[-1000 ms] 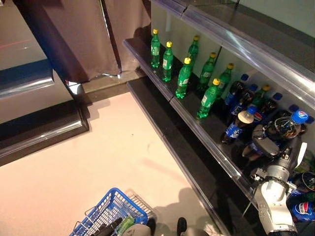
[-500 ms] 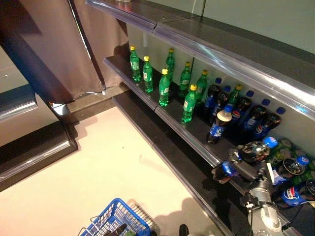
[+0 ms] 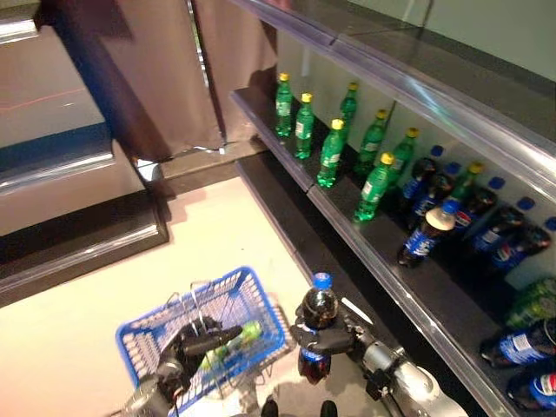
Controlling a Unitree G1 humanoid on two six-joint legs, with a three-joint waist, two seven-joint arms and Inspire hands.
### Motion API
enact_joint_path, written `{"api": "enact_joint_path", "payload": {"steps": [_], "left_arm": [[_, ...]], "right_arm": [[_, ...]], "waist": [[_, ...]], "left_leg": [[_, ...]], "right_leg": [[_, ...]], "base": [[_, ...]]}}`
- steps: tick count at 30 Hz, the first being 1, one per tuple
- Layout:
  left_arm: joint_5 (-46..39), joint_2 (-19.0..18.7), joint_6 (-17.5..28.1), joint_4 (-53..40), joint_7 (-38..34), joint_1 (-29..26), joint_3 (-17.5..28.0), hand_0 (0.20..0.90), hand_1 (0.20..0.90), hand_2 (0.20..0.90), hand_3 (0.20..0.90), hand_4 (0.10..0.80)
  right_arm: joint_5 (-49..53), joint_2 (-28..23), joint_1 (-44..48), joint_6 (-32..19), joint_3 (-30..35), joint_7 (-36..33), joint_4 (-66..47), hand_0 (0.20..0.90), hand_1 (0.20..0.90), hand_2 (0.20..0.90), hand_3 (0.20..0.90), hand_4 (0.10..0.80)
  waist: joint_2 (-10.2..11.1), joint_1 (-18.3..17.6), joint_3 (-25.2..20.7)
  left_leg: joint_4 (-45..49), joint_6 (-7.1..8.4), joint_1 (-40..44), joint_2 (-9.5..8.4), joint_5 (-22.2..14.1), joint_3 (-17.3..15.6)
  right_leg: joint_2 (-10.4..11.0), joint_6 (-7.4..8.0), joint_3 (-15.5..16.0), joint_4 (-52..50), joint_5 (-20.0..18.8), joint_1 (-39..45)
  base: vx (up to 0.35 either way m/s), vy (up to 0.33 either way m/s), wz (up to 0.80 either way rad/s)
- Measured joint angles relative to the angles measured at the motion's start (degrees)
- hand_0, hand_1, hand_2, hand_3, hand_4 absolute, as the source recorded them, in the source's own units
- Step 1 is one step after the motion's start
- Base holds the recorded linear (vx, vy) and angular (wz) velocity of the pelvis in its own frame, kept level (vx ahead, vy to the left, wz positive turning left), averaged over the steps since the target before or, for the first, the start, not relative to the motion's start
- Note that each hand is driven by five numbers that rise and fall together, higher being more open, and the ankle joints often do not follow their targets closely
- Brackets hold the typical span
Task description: Pick up the drink and place into the basket.
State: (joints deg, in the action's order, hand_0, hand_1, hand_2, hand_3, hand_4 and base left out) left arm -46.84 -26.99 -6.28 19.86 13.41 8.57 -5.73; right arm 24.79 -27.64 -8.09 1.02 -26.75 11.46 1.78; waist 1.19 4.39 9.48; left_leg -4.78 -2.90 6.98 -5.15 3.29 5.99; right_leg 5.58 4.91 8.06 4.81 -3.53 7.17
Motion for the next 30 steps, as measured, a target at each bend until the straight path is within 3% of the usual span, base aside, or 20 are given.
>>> {"api": "enact_joint_path", "payload": {"steps": [7,18,26,30], "left_arm": [[-2.73,-5.79,-6.96,-10.83,4.46,-6.57,-5.16,0.3,0.3,0.3,0.2,0.1],[-2.73,-8.54,-18.51,-16.98,7.2,-13.73,-15.17,0.3,0.3,0.3,0.2,0.1],[-2.74,-12.66,-19.98,-21.75,8.51,-13.73,-17.83,0.3,0.3,0.3,0.2,0.1],[-2.79,-12.55,-20.61,-23.94,11.39,-16.09,-21.03,0.3,0.3,0.3,0.2,0.1]], "right_arm": [[0.67,1.55,9.82,0.25,-3.93,-2.04,15.17,0.3,0.3,0.3,0.2,0.1],[8.12,7.74,19.69,-0.13,-9.66,-0.83,30.31,0.3,0.3,0.3,0.2,0.1],[10.65,9.63,25.07,2.45,-10.79,3.35,35.45,0.3,0.3,0.3,0.2,0.1],[11.63,9.57,26.02,4.84,-11.0,4.4,38.15,0.3,0.3,0.3,0.2,0.1]], "waist": [[-0.01,3.93,0.12],[-0.02,8.95,0.13],[0.13,13.18,0.17],[0.23,14.07,0.11]], "left_leg": [[-0.41,0.63,0.46,-0.78,0.06,2.58],[0.02,0.35,0.82,-2.14,1.22,7.58],[-0.05,0.63,0.55,-2.77,1.13,8.88],[0.03,0.67,0.9,-3.6,1.78,10.15]], "right_leg": [[0.84,0.41,3.13,0.02,0.57,2.15],[1.9,1.18,10.62,0.06,2.35,5.13],[2.47,1.4,12.26,0.02,2.65,6.03],[3.12,1.91,13.62,0.03,2.78,6.6]], "base": [[0.025,0.011,0.26],[0.034,0.012,0.33],[0.021,0.034,0.14],[0.018,0.045,0.15]]}}
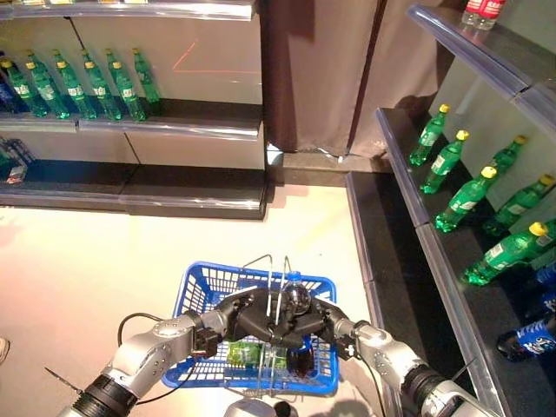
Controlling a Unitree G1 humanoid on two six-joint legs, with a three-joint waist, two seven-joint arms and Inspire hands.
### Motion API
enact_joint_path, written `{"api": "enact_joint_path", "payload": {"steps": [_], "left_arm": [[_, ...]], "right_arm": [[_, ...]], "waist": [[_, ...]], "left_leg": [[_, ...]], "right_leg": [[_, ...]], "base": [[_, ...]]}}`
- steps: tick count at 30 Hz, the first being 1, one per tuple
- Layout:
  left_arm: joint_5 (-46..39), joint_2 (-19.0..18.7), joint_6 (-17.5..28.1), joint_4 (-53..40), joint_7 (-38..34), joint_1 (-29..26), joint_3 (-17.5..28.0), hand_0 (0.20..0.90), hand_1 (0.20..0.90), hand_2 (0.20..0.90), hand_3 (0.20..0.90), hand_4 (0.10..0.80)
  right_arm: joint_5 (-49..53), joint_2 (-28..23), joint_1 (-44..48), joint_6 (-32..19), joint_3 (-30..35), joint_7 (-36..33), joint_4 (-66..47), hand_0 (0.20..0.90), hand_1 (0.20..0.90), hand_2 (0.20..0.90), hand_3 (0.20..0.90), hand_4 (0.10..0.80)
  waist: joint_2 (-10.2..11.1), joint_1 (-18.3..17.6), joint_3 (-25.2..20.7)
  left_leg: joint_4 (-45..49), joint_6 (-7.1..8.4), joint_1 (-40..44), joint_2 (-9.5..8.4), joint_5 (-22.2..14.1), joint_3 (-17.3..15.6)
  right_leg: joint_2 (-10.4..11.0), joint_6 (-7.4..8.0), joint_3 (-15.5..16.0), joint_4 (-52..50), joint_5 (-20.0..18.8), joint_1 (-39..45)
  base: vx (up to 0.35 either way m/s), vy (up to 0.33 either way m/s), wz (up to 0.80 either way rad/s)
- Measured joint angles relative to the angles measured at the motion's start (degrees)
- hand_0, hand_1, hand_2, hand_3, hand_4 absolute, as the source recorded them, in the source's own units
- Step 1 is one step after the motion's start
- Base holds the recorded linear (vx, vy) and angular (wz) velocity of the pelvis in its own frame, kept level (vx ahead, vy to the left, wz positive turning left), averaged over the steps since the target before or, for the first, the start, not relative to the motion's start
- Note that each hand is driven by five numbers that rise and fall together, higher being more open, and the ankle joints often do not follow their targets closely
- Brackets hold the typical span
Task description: Pick up the drink and place into the basket.
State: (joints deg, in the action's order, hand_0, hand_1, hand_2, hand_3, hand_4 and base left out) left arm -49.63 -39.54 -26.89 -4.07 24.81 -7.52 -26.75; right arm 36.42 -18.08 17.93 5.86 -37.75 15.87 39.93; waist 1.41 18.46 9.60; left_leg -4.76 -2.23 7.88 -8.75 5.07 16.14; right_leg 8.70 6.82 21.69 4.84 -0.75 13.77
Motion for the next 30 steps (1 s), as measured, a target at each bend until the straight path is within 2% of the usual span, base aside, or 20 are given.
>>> {"api": "enact_joint_path", "payload": {"steps": [4,8,10,15,19,20,22,30], "left_arm": [[-0.36,0.27,-0.99,-2.47,1.1,-2.91,-1.98,0.3,0.3,0.3,0.2,0.1],[-1.96,0.27,-1.22,-3.47,1.15,-4.52,-2.38,0.3,0.3,0.3,0.2,0.1],[-2.58,0.43,-1.22,-3.51,1.05,-6.16,-3.95,0.3,0.3,0.3,0.2,0.1],[-4.2,4.06,-1.32,-3.83,0.26,-6.44,-4.89,0.3,0.3,0.3,0.2,0.1],[-4.63,5.82,-1.59,-3.83,-0.87,-6.61,-7.79,0.3,0.3,0.3,0.2,0.1],[-5.24,5.82,-1.66,-3.83,-0.89,-6.61,-8.44,0.3,0.3,0.3,0.2,0.1],[-6.46,5.86,-2.48,-3.83,-0.89,-6.61,-8.87,0.3,0.3,0.3,0.2,0.1],[-6.56,5.88,-2.78,-3.82,-4.24,-6.62,-10.94,0.3,0.3,0.3,0.2,0.1]], "right_arm": [[-2.64,0.04,3.56,1.21,-1.85,1.12,6.82,0.3,0.3,0.3,0.2,0.1],[-6.73,-0.85,4.47,1.2,-1.87,1.26,7.68,0.3,0.3,0.3,0.2,0.1],[-10.36,-0.42,5.67,0.95,-1.91,1.37,9.34,0.3,0.3,0.3,0.2,0.1],[-19.05,0.54,7.09,0.43,-4.27,0.61,11.64,0.3,0.3,0.3,0.2,0.1],[-27.19,2.56,7.4,-0.13,-6.61,-3.73,11.86,0.3,0.3,0.3,0.2,0.1],[-28.66,3.06,7.48,-0.13,-6.66,-4.63,12.17,0.349,0.349,0.349,0.258,0.158],[-30.55,4.06,7.66,0.12,-6.68,-6.28,12.89,0.9,0.9,0.9,0.9,0.8],[-33.14,6.09,8.65,3.38,-6.66,-9.7,13.66,0.9,0.9,0.9,0.9,0.8]], "waist": [[-0.01,0.36,0.0],[0.03,0.3,-0.02],[0.03,0.29,-0.02],[0.03,0.42,-0.02],[0.02,0.29,-0.03],[0.01,0.33,-0.03],[0.02,0.37,-0.03],[0.0,0.4,-0.04]], "left_leg": [[-0.01,0.11,0.04,-0.4,0.22,1.07],[-0.03,0.09,0.07,-0.53,0.17,1.31],[-0.02,0.1,0.07,-0.54,0.17,1.37],[0.02,-0.16,0.44,-0.64,0.53,1.72],[0.01,0.09,0.89,-0.64,0.37,1.68],[0.0,0.11,0.88,-0.65,0.34,1.7],[-0.02,0.07,0.68,-0.66,0.27,1.71],[0.03,-0.06,0.78,-1.37,0.61,2.64]], "right_leg": [[0.34,0.28,1.3,0.0,0.09,0.55],[0.44,0.44,1.51,-0.01,0.16,1.02],[0.44,0.44,1.55,-0.02,0.16,1.05],[0.51,0.59,1.79,0.0,0.28,1.12],[0.49,0.7,2.0,0.01,0.43,1.73],[0.49,0.71,2.05,0.0,0.44,1.82],[0.5,0.71,2.16,-0.01,0.44,1.92],[1.12,1.01,3.17,-0.02,0.61,2.04]], "base": [[0.024,0.038,0.18],[0.022,0.024,0.04],[0.026,0.038,0.01],[0.019,0.029,0.02],[0.023,0.026,0.02],[0.03,0.031,0.03],[0.027,0.039,0.03],[0.02,0.02,0.06]]}}
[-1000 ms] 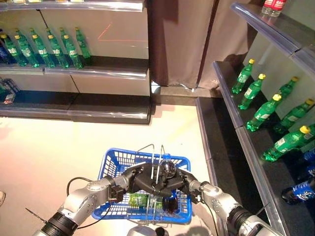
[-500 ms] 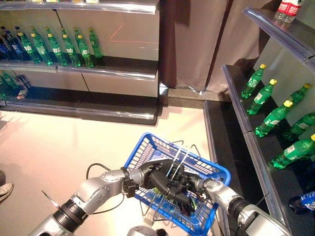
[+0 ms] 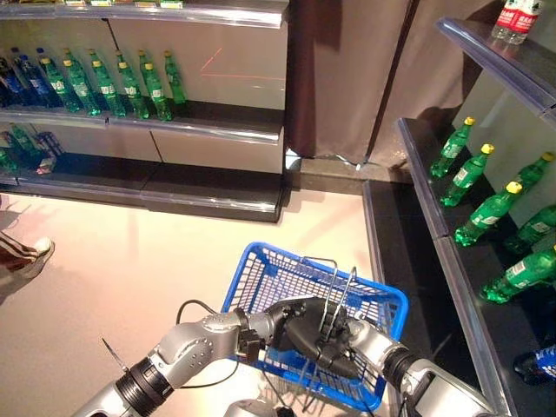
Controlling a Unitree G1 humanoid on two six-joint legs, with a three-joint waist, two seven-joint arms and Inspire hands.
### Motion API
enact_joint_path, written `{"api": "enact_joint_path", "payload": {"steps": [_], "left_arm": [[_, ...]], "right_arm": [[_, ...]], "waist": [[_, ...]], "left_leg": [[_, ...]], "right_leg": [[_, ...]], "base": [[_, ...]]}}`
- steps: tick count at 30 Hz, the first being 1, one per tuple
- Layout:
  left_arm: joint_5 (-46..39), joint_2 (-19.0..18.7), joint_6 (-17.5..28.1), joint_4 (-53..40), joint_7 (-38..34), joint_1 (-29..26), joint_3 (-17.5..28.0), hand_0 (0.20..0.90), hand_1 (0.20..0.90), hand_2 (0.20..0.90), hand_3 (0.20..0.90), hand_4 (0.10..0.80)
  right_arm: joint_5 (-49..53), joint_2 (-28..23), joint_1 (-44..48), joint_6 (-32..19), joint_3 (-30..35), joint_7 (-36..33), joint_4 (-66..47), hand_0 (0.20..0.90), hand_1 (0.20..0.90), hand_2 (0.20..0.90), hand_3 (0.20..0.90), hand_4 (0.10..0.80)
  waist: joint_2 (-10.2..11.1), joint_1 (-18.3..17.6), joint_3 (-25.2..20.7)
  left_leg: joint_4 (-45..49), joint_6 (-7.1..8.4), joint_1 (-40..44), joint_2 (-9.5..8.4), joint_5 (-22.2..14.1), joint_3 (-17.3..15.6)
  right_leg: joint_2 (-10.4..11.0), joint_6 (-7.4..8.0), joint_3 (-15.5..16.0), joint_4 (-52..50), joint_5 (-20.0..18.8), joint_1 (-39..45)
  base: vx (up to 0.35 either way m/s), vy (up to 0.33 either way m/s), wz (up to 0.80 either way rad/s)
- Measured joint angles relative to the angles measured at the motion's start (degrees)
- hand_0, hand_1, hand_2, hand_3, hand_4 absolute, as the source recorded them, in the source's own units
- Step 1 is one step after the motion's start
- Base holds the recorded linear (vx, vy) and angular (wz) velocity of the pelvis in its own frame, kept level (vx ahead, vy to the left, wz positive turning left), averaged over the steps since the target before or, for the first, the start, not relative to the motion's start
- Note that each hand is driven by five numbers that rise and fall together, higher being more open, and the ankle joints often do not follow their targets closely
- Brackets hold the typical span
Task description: Pick up the drink and place into the basket.
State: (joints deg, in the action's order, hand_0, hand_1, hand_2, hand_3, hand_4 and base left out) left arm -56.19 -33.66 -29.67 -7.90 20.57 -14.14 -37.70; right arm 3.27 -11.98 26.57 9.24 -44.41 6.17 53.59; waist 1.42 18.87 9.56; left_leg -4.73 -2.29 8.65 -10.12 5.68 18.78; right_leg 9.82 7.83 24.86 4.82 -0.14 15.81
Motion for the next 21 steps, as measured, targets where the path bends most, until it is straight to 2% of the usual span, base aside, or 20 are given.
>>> {"api": "enact_joint_path", "payload": {"steps": [10,17,21], "left_arm": [[0.18,-1.43,-0.05,0.13,-2.54,0.0,-0.1,0.3,0.3,0.3,0.2,0.1],[-0.45,-2.68,-0.03,0.13,-5.62,0.0,0.53,0.3,0.3,0.3,0.2,0.1],[-1.06,-3.91,-0.01,0.14,-7.43,0.48,1.76,0.3,0.3,0.3,0.2,0.1]], "right_arm": [[1.08,-1.0,0.58,-0.07,0.32,-0.56,-1.56,0.9,0.9,0.9,0.9,0.8],[5.88,-5.95,-0.52,-0.57,0.65,-0.97,-12.29,0.9,0.9,0.9,0.9,0.8],[8.22,-9.96,-3.28,-1.84,4.53,-1.16,-22.15,0.9,0.9,0.9,0.9,0.8]], "waist": [[-0.12,-0.16,-0.07],[-0.11,-1.22,-0.06],[-0.06,-2.83,-0.03]], "left_leg": [[-0.02,0.19,0.03,-0.29,-0.14,0.19],[-0.02,0.1,-0.03,-0.25,-0.21,-1.08],[-0.02,0.1,-0.09,-0.24,-0.21,-1.25]], "right_leg": [[0.26,0.35,0.0,0.0,0.11,0.14],[0.31,0.4,-0.24,-0.01,0.07,0.04],[0.33,0.43,-0.38,-0.01,0.06,-0.09]], "base": [[0.009,0.0,0.02],[-0.014,-0.032,-0.02],[-0.049,-0.051,-0.01]]}}
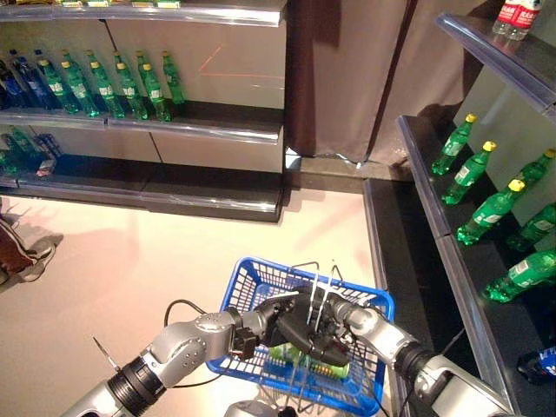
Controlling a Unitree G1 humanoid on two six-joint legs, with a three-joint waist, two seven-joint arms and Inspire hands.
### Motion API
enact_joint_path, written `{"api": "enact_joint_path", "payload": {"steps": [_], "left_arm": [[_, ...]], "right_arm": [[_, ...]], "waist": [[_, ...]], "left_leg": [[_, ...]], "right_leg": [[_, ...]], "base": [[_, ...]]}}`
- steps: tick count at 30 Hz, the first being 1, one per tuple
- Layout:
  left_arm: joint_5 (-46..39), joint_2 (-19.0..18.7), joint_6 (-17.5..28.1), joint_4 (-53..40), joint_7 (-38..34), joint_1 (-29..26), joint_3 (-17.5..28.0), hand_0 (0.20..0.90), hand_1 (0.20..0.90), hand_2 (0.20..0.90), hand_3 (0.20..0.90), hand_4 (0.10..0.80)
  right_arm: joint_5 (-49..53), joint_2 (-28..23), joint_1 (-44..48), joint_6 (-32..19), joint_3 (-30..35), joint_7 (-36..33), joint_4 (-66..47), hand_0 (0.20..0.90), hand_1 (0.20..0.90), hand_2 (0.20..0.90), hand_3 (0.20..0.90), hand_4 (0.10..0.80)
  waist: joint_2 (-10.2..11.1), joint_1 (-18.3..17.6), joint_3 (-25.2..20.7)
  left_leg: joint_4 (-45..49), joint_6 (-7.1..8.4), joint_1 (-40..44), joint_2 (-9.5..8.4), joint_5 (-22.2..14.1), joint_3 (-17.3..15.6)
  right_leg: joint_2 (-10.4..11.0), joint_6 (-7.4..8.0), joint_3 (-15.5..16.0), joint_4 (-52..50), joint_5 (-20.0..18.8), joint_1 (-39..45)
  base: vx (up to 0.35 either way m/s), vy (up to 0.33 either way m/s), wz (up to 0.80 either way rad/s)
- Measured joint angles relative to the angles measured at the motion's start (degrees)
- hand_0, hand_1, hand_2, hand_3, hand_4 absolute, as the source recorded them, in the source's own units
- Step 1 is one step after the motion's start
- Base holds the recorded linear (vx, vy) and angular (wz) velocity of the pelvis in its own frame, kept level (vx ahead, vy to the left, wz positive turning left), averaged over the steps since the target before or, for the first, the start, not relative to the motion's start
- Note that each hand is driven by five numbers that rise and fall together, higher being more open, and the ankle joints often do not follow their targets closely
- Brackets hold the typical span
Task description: Pick up the drink and place into the basket.
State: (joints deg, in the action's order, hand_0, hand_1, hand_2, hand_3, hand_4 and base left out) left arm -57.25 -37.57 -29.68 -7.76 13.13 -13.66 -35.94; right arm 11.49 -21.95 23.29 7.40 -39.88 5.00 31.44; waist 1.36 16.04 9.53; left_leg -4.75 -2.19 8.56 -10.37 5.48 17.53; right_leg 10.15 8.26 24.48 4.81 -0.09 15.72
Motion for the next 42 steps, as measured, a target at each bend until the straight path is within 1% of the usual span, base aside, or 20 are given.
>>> {"api": "enact_joint_path", "payload": {"steps": [2,3,6,9,11,12,15,16,18,21,23,24,26,27,30,33,35,37,39,42], "left_arm": [[0.0,0.0,0.01,0.05,-0.44,0.71,1.52,0.3,0.3,0.3,0.2,0.1],[-0.48,-0.08,0.05,0.13,-1.19,1.29,3.47,0.3,0.3,0.3,0.2,0.1],[-2.83,0.35,0.71,1.16,-2.56,3.63,9.02,0.3,0.3,0.3,0.2,0.1],[-3.11,0.75,3.96,4.81,-4.32,5.25,12.12,0.3,0.3,0.3,0.2,0.1],[-3.29,1.02,5.91,8.03,-6.29,6.21,13.18,0.3,0.3,0.3,0.2,0.1],[-3.29,1.61,6.65,9.51,-6.63,6.96,13.93,0.3,0.3,0.3,0.2,0.1],[-3.23,4.39,11.05,16.04,-7.79,9.85,17.2,0.3,0.3,0.3,0.2,0.1],[-3.24,5.2,11.56,18.59,-8.1,10.23,18.53,0.3,0.3,0.3,0.2,0.1],[-3.74,7.82,13.55,23.03,-8.68,12.67,22.77,0.3,0.3,0.3,0.2,0.1],[-3.89,12.54,17.39,29.45,-8.76,15.95,28.22,0.3,0.3,0.3,0.2,0.1],[-3.88,14.78,18.9,32.84,-8.79,16.85,30.0,0.3,0.3,0.3,0.2,0.1],[-3.85,16.56,21.2,35.23,-8.99,18.22,31.37,0.3,0.3,0.3,0.2,0.1],[-3.81,18.67,24.14,38.3,-9.11,19.5,33.01,0.3,0.3,0.3,0.2,0.1],[-3.81,20.38,25.59,39.42,-9.29,20.62,34.92,0.3,0.3,0.3,0.2,0.1],[-3.82,23.25,29.99,43.48,-9.86,21.48,36.96,0.3,0.3,0.3,0.2,0.1],[-4.11,26.07,33.73,47.01,-10.39,22.94,39.86,0.3,0.3,0.3,0.2,0.1],[-6.9,26.32,34.99,49.66,-10.65,23.63,40.3,0.3,0.3,0.3,0.2,0.1],[-10.18,27.29,35.43,51.7,-11.75,23.81,42.18,0.3,0.3,0.3,0.2,0.1],[-13.65,28.89,36.18,52.69,-12.44,23.87,43.34,0.3,0.3,0.3,0.2,0.1],[-16.67,30.66,38.47,54.25,-12.65,23.99,43.66,0.3,0.3,0.3,0.2,0.1]], "right_arm": [[0.48,-1.89,-1.46,-0.38,1.65,0.1,-4.51,0.9,0.9,0.9,0.9,0.8],[1.3,-3.82,-3.9,-1.65,3.5,0.64,-8.69,0.9,0.9,0.9,0.9,0.8],[2.12,-5.64,-7.32,-3.06,8.25,1.78,-13.38,0.9,0.9,0.9,0.9,0.8],[2.43,-8.33,-8.98,-3.67,12.35,3.33,-15.82,0.9,0.9,0.9,0.9,0.8],[2.95,-9.75,-10.12,-3.82,16.06,4.01,-16.43,0.9,0.9,0.9,0.9,0.8],[4.03,-9.89,-10.88,-3.85,17.94,4.38,-16.58,0.9,0.9,0.9,0.9,0.8],[9.08,-9.55,-13.58,-4.59,22.59,6.27,-16.81,0.9,0.9,0.9,0.9,0.8],[10.57,-9.4,-14.96,-4.98,23.69,6.68,-16.86,0.9,0.9,0.9,0.9,0.8],[14.02,-7.0,-18.52,-6.11,26.9,8.35,-16.92,0.9,0.9,0.9,0.9,0.8],[17.97,-3.42,-23.11,-7.06,28.91,9.65,-17.23,0.9,0.9,0.9,0.9,0.8],[18.88,-1.37,-25.35,-7.19,29.58,10.08,-17.23,0.9,0.9,0.9,0.9,0.8],[20.21,0.75,-26.98,-8.08,29.81,10.13,-17.25,0.9,0.9,0.9,0.9,0.8],[20.68,3.12,-28.74,-9.18,29.94,10.13,-17.23,0.9,0.9,0.9,0.9,0.8],[20.71,4.48,-29.89,-10.06,30.15,10.06,-17.25,0.9,0.9,0.9,0.9,0.8],[21.23,6.1,-32.03,-11.64,30.95,9.42,-16.7,0.9,0.9,0.9,0.9,0.8],[23.23,6.75,-33.92,-11.91,32.54,8.69,-16.3,0.9,0.9,0.9,0.9,0.8],[23.45,6.75,-35.34,-13.05,32.92,8.52,-16.0,0.9,0.9,0.9,0.9,0.8],[23.35,6.76,-35.78,-13.6,32.86,8.27,-15.04,0.9,0.9,0.9,0.9,0.8],[23.3,6.73,-35.79,-14.47,32.83,7.31,-13.63,0.9,0.9,0.9,0.9,0.8],[22.66,6.74,-35.28,-15.76,32.68,6.51,-12.53,0.9,0.9,0.9,0.9,0.8]], "waist": [[0.02,-0.7,0.01],[0.04,-1.15,0.02],[0.14,-3.45,0.07],[0.22,-6.2,0.11],[0.31,-7.24,0.16],[0.45,-8.19,0.21],[0.69,-9.95,0.35],[0.76,-10.2,0.38],[1.01,-11.65,0.39],[1.04,-13.66,0.39],[1.08,-14.66,0.4],[1.18,-15.43,0.45],[1.33,-16.25,0.54],[1.44,-16.46,0.52],[1.47,-16.67,0.5],[1.69,-17.4,0.35],[1.97,-18.01,0.17],[2.39,-18.26,-0.1],[2.67,-18.67,-0.27],[2.94,-18.98,-0.46]], "left_leg": [[-0.01,-0.05,-0.03,0.1,-0.05,-0.59],[-0.01,-0.05,-0.2,0.37,-0.34,-3.25],[0.0,-0.12,-0.83,0.62,-0.38,-4.93],[-0.02,0.08,-0.84,0.95,-0.58,-7.08],[-0.03,0.1,-0.85,1.49,-0.88,-9.31],[-0.05,0.1,-0.85,1.71,-0.98,-9.97],[-0.06,-0.52,-0.89,2.65,-1.43,-12.18],[-0.08,-0.66,-0.88,2.95,-1.53,-12.37],[-0.1,-0.94,-1.05,3.67,-1.72,-13.78],[-0.11,-1.17,-1.7,4.57,-1.76,-15.36],[-0.13,-1.39,-1.62,4.94,-1.72,-15.78],[-0.16,-1.39,-1.63,5.34,-1.88,-16.49],[-0.17,-1.22,-1.65,5.86,-2.04,-17.43],[-0.36,-1.05,-1.57,6.09,-2.19,-18.01],[-0.48,-0.92,-1.55,6.56,-2.29,-19.3],[-0.5,-0.77,-1.51,6.84,-2.55,-20.29],[-0.49,-0.65,-1.62,7.12,-2.67,-21.08],[-0.47,-0.46,-1.52,7.5,-2.91,-21.98],[-0.46,-0.45,-1.49,7.68,-2.91,-22.1],[-0.24,-0.41,-1.37,7.84,-2.93,-22.54]], "right_leg": [[-0.02,0.02,-0.53,0.0,-0.05,-0.2],[-0.11,0.01,-2.17,0.0,-0.08,-0.61],[-0.15,-0.01,-4.97,0.0,-0.32,-1.9],[-0.27,-0.06,-7.3,0.03,-0.81,-2.74],[-0.63,-0.35,-9.7,0.04,-1.32,-3.7],[-0.82,-0.48,-10.45,0.05,-1.46,-4.02],[-1.68,-1.0,-12.65,0.34,-1.91,-5.02],[-1.99,-1.13,-13.32,0.34,-1.99,-5.2],[-2.66,-1.32,-14.4,0.35,-2.12,-5.91],[-3.5,-1.93,-16.22,0.36,-2.48,-7.29],[-3.88,-1.98,-17.11,0.36,-2.51,-7.35],[-4.13,-2.09,-17.66,0.37,-2.56,-7.69],[-4.51,-2.39,-18.68,0.37,-2.77,-8.17],[-4.72,-2.36,-19.03,0.37,-2.7,-8.34],[-5.19,-2.65,-20.53,0.37,-2.87,-8.93],[-5.51,-3.13,-21.94,0.37,-3.14,-9.35],[-5.8,-3.35,-22.31,0.36,-3.29,-9.78],[-6.2,-3.58,-23.43,0.36,-3.46,-10.11],[-6.38,-3.62,-23.49,0.36,-3.45,-10.12],[-6.52,-3.73,-23.64,0.36,-3.49,-10.11]], "base": [[-0.073,-0.055,-0.15],[-0.081,-0.054,-0.26],[-0.069,-0.046,-0.29],[-0.092,-0.077,-0.42],[-0.119,-0.085,-0.51],[-0.09,-0.065,-0.42],[-0.081,-0.058,-0.39],[-0.076,-0.049,-0.37],[-0.08,-0.047,-0.31],[-0.074,-0.029,-0.28],[-0.07,-0.012,-0.19],[-0.069,-0.014,-0.27],[-0.075,-0.019,-0.3],[-0.052,-0.014,-0.25],[-0.062,-0.018,-0.29],[-0.047,-0.01,-0.19],[-0.022,-0.012,-0.22],[-0.014,-0.014,-0.24],[-0.019,-0.016,-0.07],[-0.009,-0.016,-0.04]]}}
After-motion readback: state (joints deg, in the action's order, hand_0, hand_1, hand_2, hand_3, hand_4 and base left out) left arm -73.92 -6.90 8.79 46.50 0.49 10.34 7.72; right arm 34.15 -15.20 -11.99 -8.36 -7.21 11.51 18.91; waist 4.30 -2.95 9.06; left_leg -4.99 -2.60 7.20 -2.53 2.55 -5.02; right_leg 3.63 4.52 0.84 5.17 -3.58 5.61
